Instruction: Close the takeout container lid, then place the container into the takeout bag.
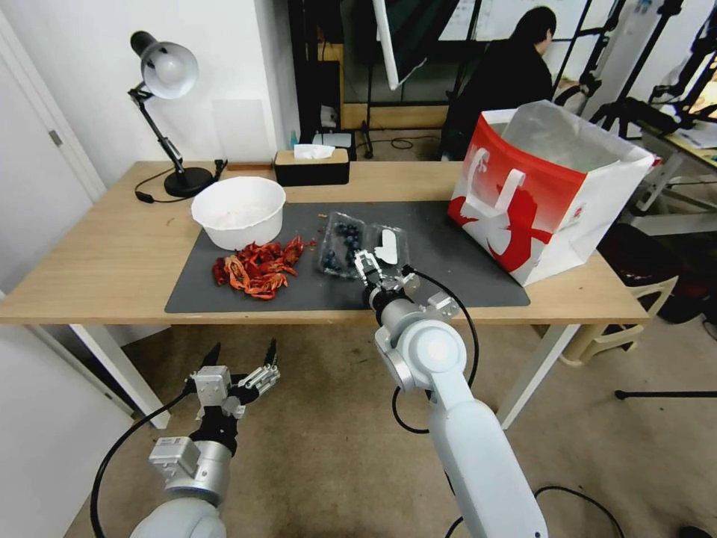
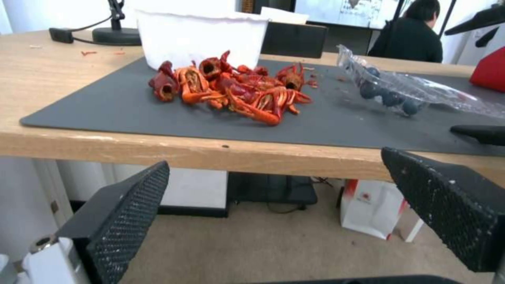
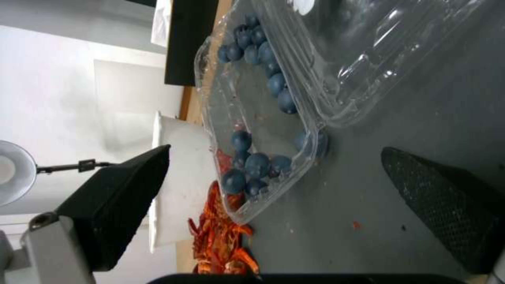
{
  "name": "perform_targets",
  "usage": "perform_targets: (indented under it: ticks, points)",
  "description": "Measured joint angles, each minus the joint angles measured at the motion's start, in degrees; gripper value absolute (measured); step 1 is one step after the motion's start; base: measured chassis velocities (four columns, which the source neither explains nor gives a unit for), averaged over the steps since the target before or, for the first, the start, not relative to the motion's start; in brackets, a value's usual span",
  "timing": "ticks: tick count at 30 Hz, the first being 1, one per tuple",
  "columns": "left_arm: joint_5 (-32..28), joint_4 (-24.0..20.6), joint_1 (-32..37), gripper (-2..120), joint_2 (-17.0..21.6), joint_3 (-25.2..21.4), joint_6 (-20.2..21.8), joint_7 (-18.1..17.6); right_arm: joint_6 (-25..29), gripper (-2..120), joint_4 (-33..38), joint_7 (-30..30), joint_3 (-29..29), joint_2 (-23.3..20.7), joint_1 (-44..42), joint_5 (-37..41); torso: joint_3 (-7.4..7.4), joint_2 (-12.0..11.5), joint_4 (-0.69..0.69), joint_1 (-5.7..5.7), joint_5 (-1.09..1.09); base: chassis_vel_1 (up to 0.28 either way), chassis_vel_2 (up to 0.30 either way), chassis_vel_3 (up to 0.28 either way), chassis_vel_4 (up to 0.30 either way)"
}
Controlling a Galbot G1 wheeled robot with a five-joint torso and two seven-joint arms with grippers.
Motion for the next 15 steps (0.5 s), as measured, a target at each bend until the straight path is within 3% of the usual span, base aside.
perform_targets:
  ticks: [15]
  points:
    - [-0.05, 0.01, 0.12, 100, 0.01, -0.02, -0.28, -0.08, -0.02, 100, -2.0, -0.73, 0.22, 0.96, 1.67, -0.06, -0.01, 0.0, 0.0, 0.0, 0.0, 0.0, 0.0, 0.0, 0.0]
